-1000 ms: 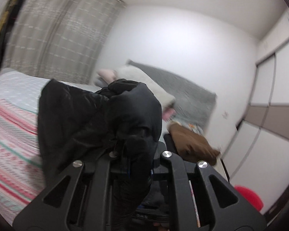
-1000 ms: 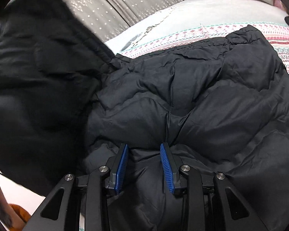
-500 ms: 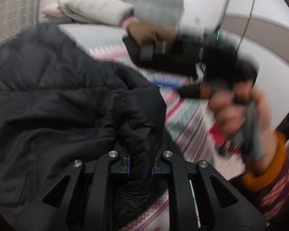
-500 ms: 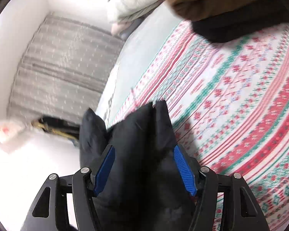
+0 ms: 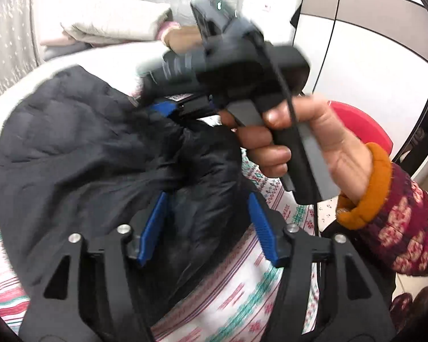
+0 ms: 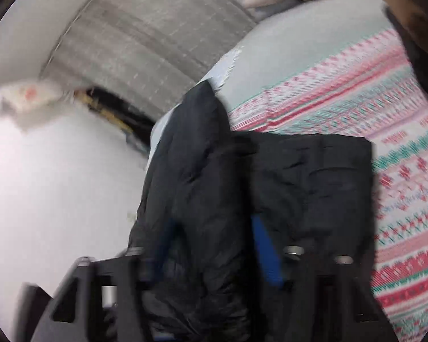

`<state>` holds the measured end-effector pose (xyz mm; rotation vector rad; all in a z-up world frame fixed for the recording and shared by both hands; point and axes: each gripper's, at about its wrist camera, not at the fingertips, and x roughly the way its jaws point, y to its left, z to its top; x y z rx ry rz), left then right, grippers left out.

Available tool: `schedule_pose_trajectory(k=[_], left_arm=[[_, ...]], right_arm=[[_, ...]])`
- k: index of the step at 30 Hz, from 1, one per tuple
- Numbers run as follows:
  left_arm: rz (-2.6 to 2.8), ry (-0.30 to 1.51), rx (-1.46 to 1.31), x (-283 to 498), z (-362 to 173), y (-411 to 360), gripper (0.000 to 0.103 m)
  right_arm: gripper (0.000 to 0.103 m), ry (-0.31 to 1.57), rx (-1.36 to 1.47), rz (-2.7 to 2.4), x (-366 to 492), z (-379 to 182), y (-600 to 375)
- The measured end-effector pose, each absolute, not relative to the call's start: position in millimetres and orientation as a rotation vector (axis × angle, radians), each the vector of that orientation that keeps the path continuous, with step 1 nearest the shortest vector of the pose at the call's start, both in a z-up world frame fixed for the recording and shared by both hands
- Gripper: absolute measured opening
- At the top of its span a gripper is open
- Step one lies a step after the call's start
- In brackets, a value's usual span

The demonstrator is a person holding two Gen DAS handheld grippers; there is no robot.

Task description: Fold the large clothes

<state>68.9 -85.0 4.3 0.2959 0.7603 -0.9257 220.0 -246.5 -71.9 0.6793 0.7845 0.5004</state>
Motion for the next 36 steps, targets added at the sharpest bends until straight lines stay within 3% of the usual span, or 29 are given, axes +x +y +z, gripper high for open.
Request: schedule_pose_trajectory(k=[1, 5, 8, 14, 16, 18, 20, 21, 22, 28, 33, 36], left_arm=[[-0.91, 0.738, 0.286, 66.1, 12.5, -72.8, 0.063], [-0.804, 0.658, 0.166, 77.3, 39.9, -22.0, 0.076], [-0.649, 0.656, 0.071, 96.7, 40.6, 12.5, 0.078], [-0.43, 0.887, -0.152, 143.5, -2.1, 58.4, 0.078], [-0.452, 0.928, -0.227, 149.1, -10.0, 61.5, 0.078], [-0.463, 0.962, -0.294, 156.3, -11.1, 62.4, 0.078], [-0.486, 0.98, -0.337, 165.0, -15.1, 63.3, 0.078], [-0.497, 0.991, -0.349, 166.7, -16.4, 58.3, 0.078], [-0.498, 1.004, -0.353, 168.1, -21.6, 42.4, 0.078], [-0.508, 1.061, -0.436, 188.6, -48.0, 48.3, 0.086], [-0.535, 1.147, -0.538, 194.4, -70.4, 51.1, 0.101], [-0.587, 1.226, -0.669, 198.9, -92.1, 51.7, 0.102]], right_arm=[[0.009, 0.777, 0.655, 0.517, 223.0, -67.6, -236.0], [0.006, 0.606, 0.638, 0.532, 189.9, -28.2, -242.8], [0.006, 0.547, 0.592, 0.452, 165.9, -12.5, -262.0], [0.008, 0.931, 0.472, 0.114, 180.8, -78.3, -277.9], [0.012, 0.977, 0.401, 0.05, 179.0, -84.8, -277.8], [0.025, 0.959, 0.362, 0.001, 172.9, -75.1, -280.0], [0.05, 0.935, 0.391, -0.006, 165.8, -67.4, -287.8], [0.069, 0.918, 0.432, -0.001, 162.2, -65.1, -294.4], [0.078, 0.907, 0.46, 0.011, 160.0, -67.1, -296.8], [0.082, 0.991, 0.701, 0.171, 155.3, -102.8, -315.5], [0.089, 1.105, 0.911, 0.263, 160.1, -152.5, -328.4], [0.089, 1.121, 1.015, 0.327, 162.7, -174.5, -332.3]])
